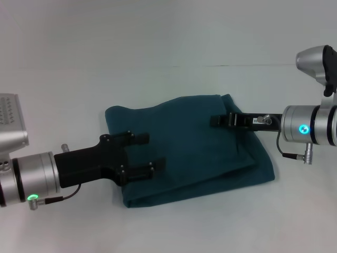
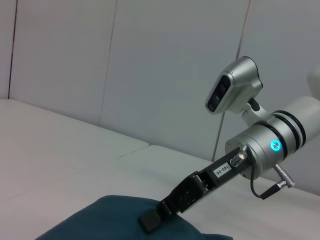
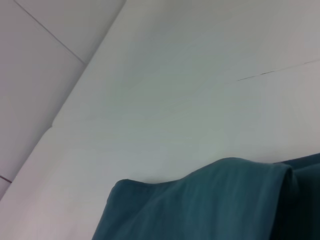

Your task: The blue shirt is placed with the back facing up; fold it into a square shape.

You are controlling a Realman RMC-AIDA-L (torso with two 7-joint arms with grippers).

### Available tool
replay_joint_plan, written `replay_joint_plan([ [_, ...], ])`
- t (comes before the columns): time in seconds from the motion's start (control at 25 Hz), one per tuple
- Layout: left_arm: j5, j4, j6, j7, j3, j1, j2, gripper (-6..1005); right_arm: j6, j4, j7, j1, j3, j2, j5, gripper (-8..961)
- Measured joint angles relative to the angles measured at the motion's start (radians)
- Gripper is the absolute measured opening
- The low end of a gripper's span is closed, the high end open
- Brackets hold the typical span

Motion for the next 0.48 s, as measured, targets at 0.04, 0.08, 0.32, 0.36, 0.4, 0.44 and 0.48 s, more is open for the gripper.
replay_joint_plan([
  [0.04, 0.000, 0.000, 0.000, 0.000, 0.000, 0.000, 0.000, 771, -0.003, 0.000, -0.005, -0.002, 0.000, 0.000, 0.002, 251],
  [0.08, -0.001, 0.000, 0.000, -0.001, 0.000, 0.000, 0.000, 771, -0.008, -0.001, -0.014, -0.003, 0.000, -0.001, 0.007, 210],
  [0.32, -0.002, 0.000, 0.004, -0.012, -0.001, 0.000, -0.001, 772, -0.050, -0.004, -0.076, -0.007, 0.003, -0.001, 0.043, 34],
  [0.36, -0.002, 0.000, 0.006, -0.014, -0.002, 0.000, 0.000, 772, -0.061, -0.008, -0.092, -0.007, 0.004, -0.001, 0.049, 34],
  [0.4, -0.002, 0.000, 0.007, -0.014, -0.002, 0.000, 0.000, 772, -0.076, -0.017, -0.110, -0.007, 0.005, 0.000, 0.058, 34],
  [0.44, -0.002, 0.000, 0.007, -0.014, -0.003, 0.000, 0.000, 771, -0.092, -0.027, -0.127, -0.009, 0.005, 0.002, 0.065, 34],
  [0.48, -0.002, 0.000, 0.008, -0.014, -0.005, 0.000, 0.000, 771, -0.108, -0.039, -0.142, -0.011, 0.005, 0.003, 0.074, 34],
])
